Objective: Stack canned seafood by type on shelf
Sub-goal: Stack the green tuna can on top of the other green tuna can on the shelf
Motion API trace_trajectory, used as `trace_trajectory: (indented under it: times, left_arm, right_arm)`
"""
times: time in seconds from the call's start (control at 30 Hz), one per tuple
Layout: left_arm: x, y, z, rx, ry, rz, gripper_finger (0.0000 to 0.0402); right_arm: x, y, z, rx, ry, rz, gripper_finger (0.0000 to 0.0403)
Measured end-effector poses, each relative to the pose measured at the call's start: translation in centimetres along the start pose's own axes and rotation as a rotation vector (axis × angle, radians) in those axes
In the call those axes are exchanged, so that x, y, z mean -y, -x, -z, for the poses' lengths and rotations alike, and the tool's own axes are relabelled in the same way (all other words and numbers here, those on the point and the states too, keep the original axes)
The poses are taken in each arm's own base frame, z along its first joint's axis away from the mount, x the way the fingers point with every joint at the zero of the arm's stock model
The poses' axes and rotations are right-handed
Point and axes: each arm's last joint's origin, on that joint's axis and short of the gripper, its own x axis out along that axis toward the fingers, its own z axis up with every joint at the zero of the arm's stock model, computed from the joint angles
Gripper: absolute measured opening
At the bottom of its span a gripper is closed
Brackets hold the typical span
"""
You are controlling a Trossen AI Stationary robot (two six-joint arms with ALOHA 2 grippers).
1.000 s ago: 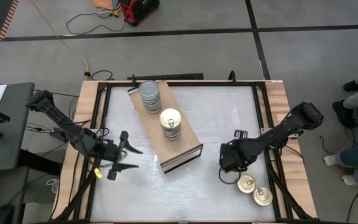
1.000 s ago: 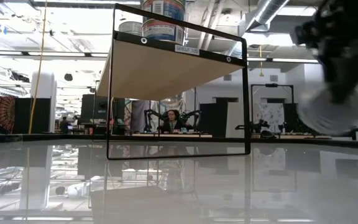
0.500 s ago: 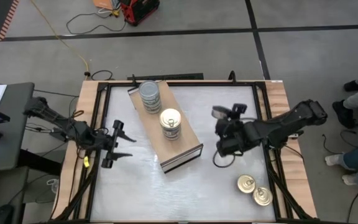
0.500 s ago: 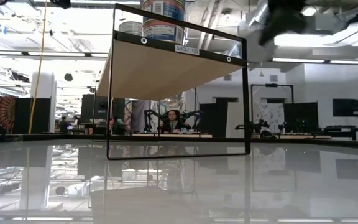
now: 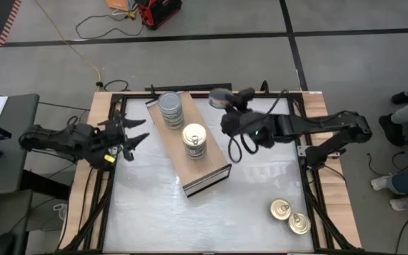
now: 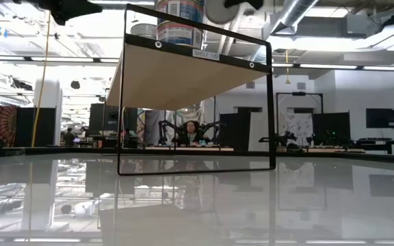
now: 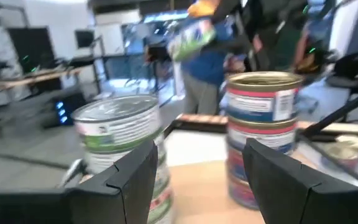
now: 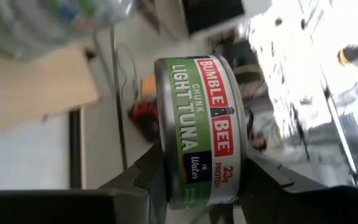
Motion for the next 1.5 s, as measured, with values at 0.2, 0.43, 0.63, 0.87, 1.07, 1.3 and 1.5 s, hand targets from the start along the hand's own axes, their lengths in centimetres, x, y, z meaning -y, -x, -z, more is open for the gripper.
trace_trajectory:
  times: [0.2,0.43,0.63,0.87,1.07,1.3,1.5]
  left_arm:
    - [-0.6,-0.2,-2.2,-0.072,0.002,-0.051,0.0226]
    - [-0.5,-0.3,-2.3,-0.076,-0.082,-0.03,0.0226]
    - [-0.3,-1.4,-2.3,-0.092,-0.162,-0.112,0.0226]
    - [0.0,-3.2,-5.0,-0.146,-0.281,-0.11,0.0226]
    - [0.6,-4.7,-6.4,-0.175,-0.523,-0.154,0.0226]
    - [1.3,-6.6,-8.1,-0.183,-0.678,-0.2,0.0226]
    - [2.1,-8.1,-9.3,-0.161,-0.806,-0.155,0.0226]
  right_arm:
    - [2.0,-2.3,-0.1,0.202,-0.017,-0.014,0.0171]
    - [2.7,-3.5,0.1,0.357,-0.089,-0.079,0.0174]
    - [2.6,-5.2,-1.9,0.407,-0.06,-0.099,0.0173]
    - [3.7,-6.5,-5.5,0.399,-0.017,-0.158,0.0173]
    - [3.2,-6.9,-7.3,0.397,0.012,-0.205,0.0173]
    - [3.0,-6.8,-7.8,0.414,0.042,-0.204,0.0173]
    - [3.0,-6.5,-8.0,0.426,0.046,-0.2,0.0173]
